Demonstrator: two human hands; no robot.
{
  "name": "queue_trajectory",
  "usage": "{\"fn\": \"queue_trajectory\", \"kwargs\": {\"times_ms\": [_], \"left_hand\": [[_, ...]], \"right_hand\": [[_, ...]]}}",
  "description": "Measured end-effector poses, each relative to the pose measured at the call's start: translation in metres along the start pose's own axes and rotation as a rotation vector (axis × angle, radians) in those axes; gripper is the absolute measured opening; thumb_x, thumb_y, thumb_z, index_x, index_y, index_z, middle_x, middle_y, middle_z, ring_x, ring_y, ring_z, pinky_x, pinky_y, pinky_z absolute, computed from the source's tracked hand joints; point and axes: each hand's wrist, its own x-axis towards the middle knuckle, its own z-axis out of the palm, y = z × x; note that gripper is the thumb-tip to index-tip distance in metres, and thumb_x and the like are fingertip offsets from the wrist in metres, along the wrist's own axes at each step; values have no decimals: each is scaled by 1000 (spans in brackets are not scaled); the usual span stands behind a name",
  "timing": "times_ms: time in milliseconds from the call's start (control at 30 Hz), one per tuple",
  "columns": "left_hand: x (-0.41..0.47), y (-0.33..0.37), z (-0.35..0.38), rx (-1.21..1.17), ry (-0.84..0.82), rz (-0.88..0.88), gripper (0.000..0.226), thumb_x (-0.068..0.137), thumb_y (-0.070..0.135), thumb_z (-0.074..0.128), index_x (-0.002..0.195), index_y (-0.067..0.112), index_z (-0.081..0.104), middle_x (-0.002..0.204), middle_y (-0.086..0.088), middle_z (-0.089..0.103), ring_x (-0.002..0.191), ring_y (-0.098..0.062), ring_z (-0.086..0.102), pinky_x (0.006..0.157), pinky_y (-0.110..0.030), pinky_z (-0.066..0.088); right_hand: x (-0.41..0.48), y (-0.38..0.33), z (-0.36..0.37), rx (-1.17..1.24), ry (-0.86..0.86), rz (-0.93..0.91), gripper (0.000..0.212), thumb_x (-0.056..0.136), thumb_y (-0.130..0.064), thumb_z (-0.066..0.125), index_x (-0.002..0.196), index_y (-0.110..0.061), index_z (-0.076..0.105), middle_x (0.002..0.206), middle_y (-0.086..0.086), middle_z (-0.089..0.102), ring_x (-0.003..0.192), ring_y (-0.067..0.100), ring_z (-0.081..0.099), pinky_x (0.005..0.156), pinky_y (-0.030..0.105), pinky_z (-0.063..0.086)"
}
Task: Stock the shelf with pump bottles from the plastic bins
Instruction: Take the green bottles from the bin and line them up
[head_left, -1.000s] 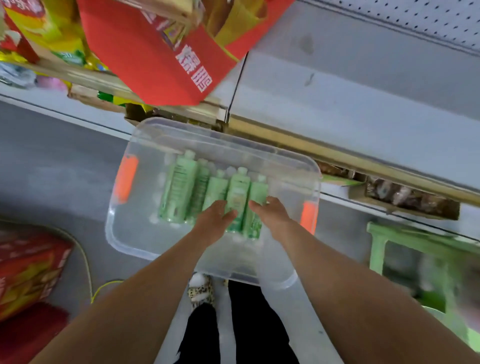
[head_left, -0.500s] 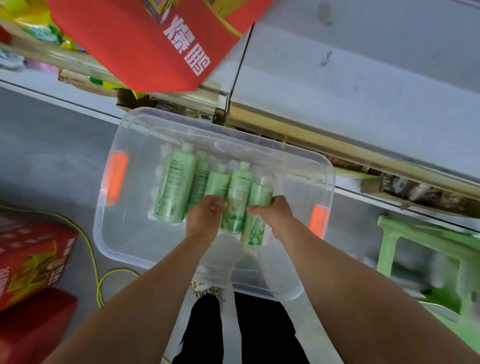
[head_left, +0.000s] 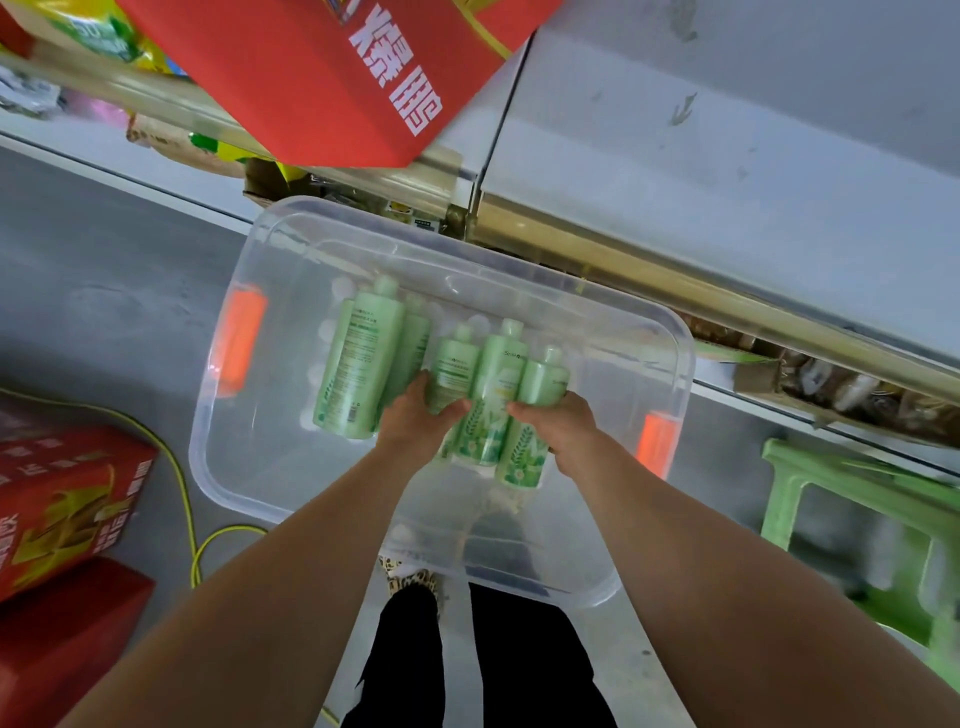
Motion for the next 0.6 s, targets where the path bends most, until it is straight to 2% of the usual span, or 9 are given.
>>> {"fn": "queue_trajectory", "kwargs": {"times_ms": [67,133,233,367,467,500,533,600], "left_hand": [[4,2,7,-117,-27,-37,81,82,54,71,148,22,37,134,-1,58,118,-26,57,84,-29,49],[8,4,11,-174,2,-56,74,78,51,76,138,19,46,110,8,59,101,-20,58,73,-26,44],[14,5,11,-190,14,-86,67,72,44,84,126,17,55,104,5,62,89,-17,57,77,-29,48],[11,6,4,-241,-34,-115,39,68,44,86,91,24,61,87,6,65,79,-15,62,71,-27,51],[-3,4,-5,-409,-100,-135,30,72,37,86,87,23,65,85,7,67,76,-9,64,63,-24,50],[-10,4,-9,-449,-121,-129,28,73,35,85,87,22,65,85,6,68,76,-9,64,63,-25,51],[-17,4,-14,-481,-146,-114,28,73,32,85,90,20,66,88,4,70,80,-11,66,69,-28,54],[-35,7,-27,-533,-183,-82,32,75,28,85,98,14,68,99,-2,72,94,-20,69,90,-39,56]], "right_hand": [[1,0,0,-11,17,-7,33,70,-26,89,96,-17,70,94,3,73,86,21,69,77,33,56],[2,0,-2,-27,25,-26,32,70,-27,89,95,-19,69,89,-1,70,82,17,67,71,28,51],[3,0,-4,-42,28,-43,37,70,-27,88,101,-18,70,92,-1,70,85,19,66,74,28,48],[-3,0,-5,-60,55,-72,44,69,-31,89,105,-16,68,101,2,71,91,21,67,78,30,51],[-17,2,-5,-74,67,-132,57,67,-35,89,115,-17,64,105,0,71,97,21,67,83,31,53],[-24,3,-6,-59,71,-152,59,66,-36,90,116,-18,62,105,-1,70,97,20,67,83,32,53],[-32,2,-8,-34,69,-165,61,65,-38,90,116,-19,61,105,-2,70,96,20,67,83,33,53],[-51,-1,-13,24,47,-179,63,64,-43,90,115,-22,61,105,-4,70,96,18,66,82,35,55]]}}
